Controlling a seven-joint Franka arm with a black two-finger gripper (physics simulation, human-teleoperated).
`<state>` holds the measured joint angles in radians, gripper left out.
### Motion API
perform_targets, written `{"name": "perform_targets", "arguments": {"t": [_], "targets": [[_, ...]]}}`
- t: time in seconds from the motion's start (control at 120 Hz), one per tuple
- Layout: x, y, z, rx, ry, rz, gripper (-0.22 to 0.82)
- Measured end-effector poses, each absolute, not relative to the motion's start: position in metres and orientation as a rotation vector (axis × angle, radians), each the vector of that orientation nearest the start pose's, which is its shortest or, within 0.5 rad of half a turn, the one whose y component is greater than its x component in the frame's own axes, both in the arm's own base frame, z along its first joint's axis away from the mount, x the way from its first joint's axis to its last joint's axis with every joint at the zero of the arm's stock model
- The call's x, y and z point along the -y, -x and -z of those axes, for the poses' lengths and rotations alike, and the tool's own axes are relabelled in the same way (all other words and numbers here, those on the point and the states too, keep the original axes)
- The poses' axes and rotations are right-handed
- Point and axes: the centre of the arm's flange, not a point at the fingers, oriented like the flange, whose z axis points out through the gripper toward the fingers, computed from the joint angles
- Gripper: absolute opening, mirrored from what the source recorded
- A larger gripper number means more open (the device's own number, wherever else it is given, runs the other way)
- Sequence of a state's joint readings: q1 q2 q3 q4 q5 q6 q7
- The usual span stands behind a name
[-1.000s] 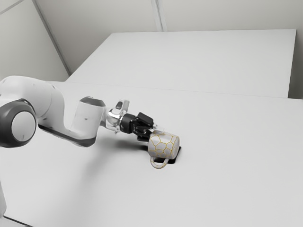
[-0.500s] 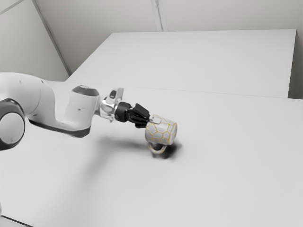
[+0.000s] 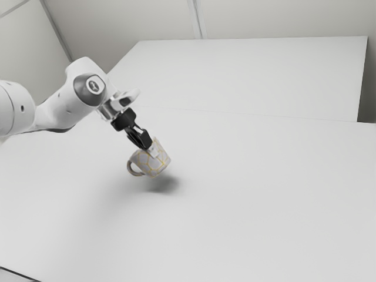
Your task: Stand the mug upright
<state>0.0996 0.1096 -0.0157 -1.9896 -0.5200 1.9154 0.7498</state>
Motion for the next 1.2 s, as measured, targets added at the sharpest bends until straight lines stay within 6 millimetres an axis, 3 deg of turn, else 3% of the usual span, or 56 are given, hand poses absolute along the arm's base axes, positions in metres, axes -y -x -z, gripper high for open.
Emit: {"name": "perform_targets", "arguments": {"t": [0.108, 0.267, 0.4, 0.733, 0.783, 0.925, 1.033, 1.125, 1.2], "targets": [[-0.022, -0.562, -0.417, 0.66, -2.741, -0.001, -0.17], [-0.023, -0.564, -0.419, 0.714, -2.904, 0.021, -0.17], [-0.023, -0.561, -0.406, 0.719, -2.994, 0.026, -0.17], [-0.023, -0.547, -0.351, 0.634, -3.088, -0.003, -0.17], [-0.019, -0.548, -0.349, 0.626, -3.091, -0.018, -0.12], [-0.014, -0.55, -0.349, 0.601, -3.094, -0.053, 0.19], [-0.013, -0.55, -0.354, 0.581, -3.099, -0.082, 0.36], [-0.008, -0.55, -0.375, 0.577, -3.103, -0.133, 0.44], [-0.003, -0.556, -0.404, 0.573, -3.102, -0.187, 0.49]]}}
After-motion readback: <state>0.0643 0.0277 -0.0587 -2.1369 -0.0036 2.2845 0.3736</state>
